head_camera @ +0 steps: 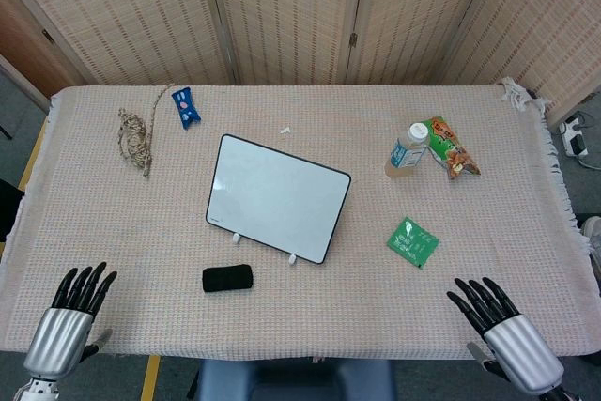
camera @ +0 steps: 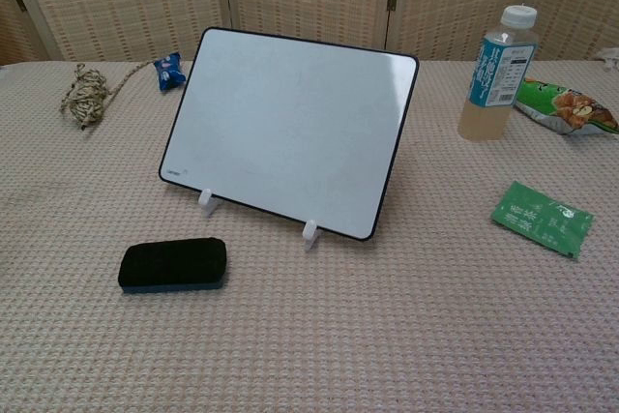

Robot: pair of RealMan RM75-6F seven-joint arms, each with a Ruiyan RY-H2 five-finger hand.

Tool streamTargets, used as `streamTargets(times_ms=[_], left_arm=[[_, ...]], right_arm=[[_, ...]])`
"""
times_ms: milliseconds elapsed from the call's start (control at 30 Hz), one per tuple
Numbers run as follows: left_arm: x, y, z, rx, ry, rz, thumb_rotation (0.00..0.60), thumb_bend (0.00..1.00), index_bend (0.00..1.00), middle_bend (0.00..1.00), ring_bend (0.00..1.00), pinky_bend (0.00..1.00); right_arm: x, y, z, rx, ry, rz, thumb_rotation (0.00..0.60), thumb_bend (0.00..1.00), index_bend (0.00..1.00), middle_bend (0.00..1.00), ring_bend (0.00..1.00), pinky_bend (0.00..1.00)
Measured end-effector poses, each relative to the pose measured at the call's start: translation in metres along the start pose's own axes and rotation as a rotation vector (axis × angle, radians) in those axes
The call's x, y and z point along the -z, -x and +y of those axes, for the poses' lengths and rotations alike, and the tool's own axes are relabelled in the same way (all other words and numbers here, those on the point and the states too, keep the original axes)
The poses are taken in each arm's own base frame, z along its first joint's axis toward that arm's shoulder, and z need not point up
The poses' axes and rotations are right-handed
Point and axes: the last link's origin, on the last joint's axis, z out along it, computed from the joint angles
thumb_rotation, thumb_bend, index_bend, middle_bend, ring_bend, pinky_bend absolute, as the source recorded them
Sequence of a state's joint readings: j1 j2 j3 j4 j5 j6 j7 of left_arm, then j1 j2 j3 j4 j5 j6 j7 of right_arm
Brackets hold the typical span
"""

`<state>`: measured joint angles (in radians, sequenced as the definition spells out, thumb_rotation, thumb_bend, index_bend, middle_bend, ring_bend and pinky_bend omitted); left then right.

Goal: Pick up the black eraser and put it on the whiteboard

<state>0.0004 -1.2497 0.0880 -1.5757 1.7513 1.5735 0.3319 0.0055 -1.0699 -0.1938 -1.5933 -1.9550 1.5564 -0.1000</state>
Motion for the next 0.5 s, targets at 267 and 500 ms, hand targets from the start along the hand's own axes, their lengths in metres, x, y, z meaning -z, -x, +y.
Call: streamTargets(times_ms=[267,500], left_arm=[[-0.005,0.003,0.005,0.022,0.040,-0.015,0.600,0.23,0.00,0.15,0.07,0.15],[-0.017,0.004,0.030,0.214,0.132,0.022,0.600,0.23,0.21,0.89,0.71,0.92]], right_arm=[[0.001,-0.002,0.001,-0.007,0.006,0.013,0.600,0.36,0.00,0.00,0.00,0.00],[-0.003,-0.002,0.002,-0.005,0.018,0.029,0.600,0.36,0.00,0.00,0.00,0.00]])
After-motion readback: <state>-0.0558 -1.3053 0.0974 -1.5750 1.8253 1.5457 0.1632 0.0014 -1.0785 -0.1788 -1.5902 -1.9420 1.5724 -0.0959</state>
